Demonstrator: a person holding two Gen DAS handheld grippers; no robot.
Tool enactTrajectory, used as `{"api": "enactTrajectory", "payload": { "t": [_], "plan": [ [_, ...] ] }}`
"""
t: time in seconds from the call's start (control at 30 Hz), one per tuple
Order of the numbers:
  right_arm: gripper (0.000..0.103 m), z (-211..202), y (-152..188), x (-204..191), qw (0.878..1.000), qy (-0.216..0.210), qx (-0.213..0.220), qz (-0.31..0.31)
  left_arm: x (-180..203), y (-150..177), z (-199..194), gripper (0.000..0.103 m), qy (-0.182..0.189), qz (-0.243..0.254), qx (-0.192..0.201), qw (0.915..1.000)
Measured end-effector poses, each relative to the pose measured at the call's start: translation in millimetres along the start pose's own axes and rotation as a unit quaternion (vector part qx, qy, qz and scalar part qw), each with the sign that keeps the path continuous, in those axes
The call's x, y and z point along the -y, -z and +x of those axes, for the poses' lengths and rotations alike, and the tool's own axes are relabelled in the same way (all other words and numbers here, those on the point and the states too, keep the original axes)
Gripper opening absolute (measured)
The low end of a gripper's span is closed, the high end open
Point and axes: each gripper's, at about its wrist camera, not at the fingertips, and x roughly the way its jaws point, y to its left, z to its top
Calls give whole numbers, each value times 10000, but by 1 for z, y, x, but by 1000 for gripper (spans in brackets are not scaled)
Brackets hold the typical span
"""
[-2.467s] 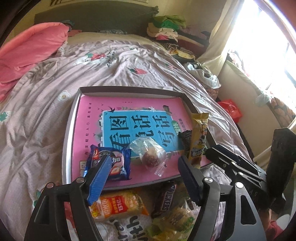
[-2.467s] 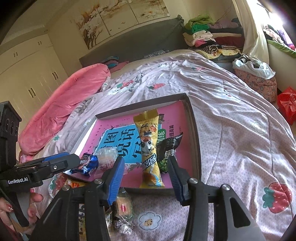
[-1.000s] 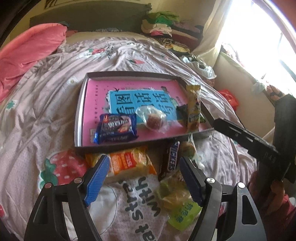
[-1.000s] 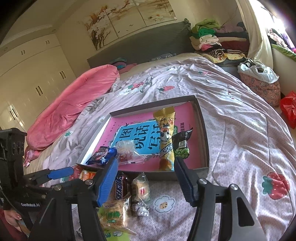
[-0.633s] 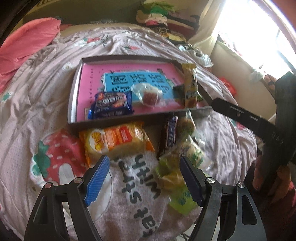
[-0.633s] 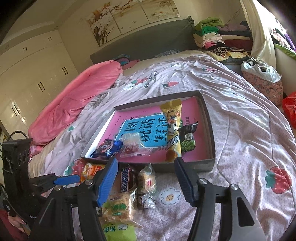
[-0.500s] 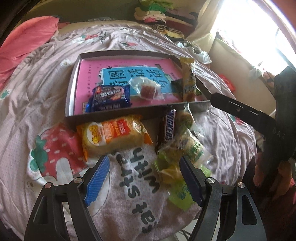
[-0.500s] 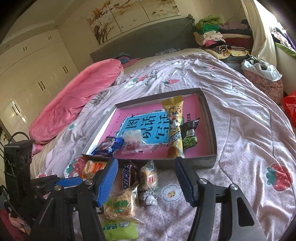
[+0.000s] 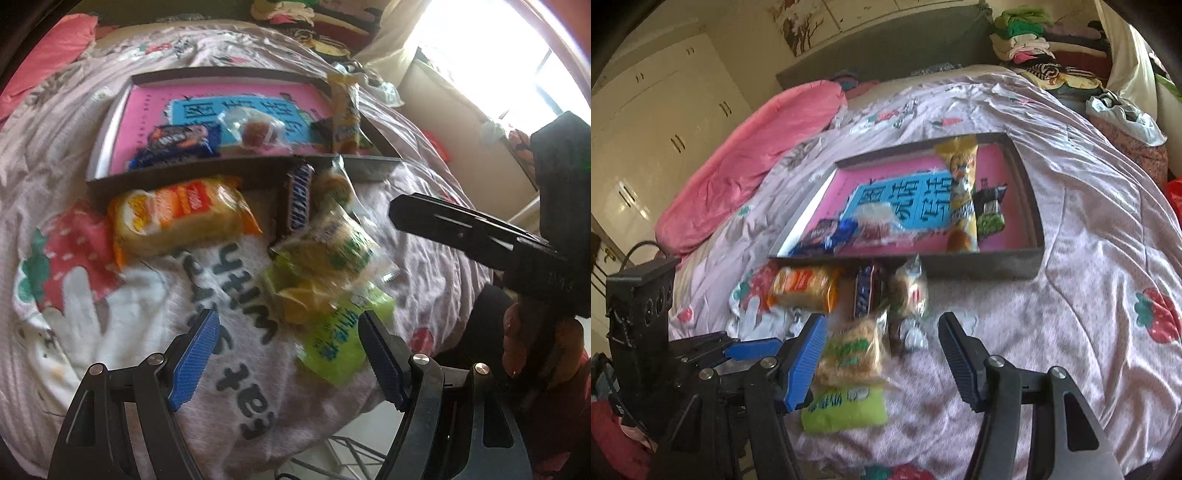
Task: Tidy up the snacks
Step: 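Withdraw both open grippers back toward the remaining snacks, then grasp the green-labelled bag with the left gripper while the right grasps the clear bread bag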
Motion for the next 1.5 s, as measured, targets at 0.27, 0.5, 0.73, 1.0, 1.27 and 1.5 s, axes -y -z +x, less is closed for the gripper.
{"api": "enactTrajectory", "payload": {
  "t": [0.27,0.5,0.73,1.0,1.27,1.5],
  "plan": [
    [63,6,6,-5,9999,-52,-153,6,6,5,6,79,54,14,-50,10000],
    [63,15,9,-6,9992,-274,-292,97,8,5,12,79,-10,-22,-81,10000],
    [63,33,13,0,9969,-405,-590,335,16,0,23,79,-96,44,-57,9999],
    [61,60,13,-9,9952,-432,-832,270,14,-3,30,79,-65,-10,-16,10000],
    [57,70,13,-3,9940,-622,-809,395,11,-6,35,77,11,-103,7,9999],
    [40,54,11,11,9909,-1028,-562,656,7,-11,35,50,108,-217,50,9997]
  ]
}}
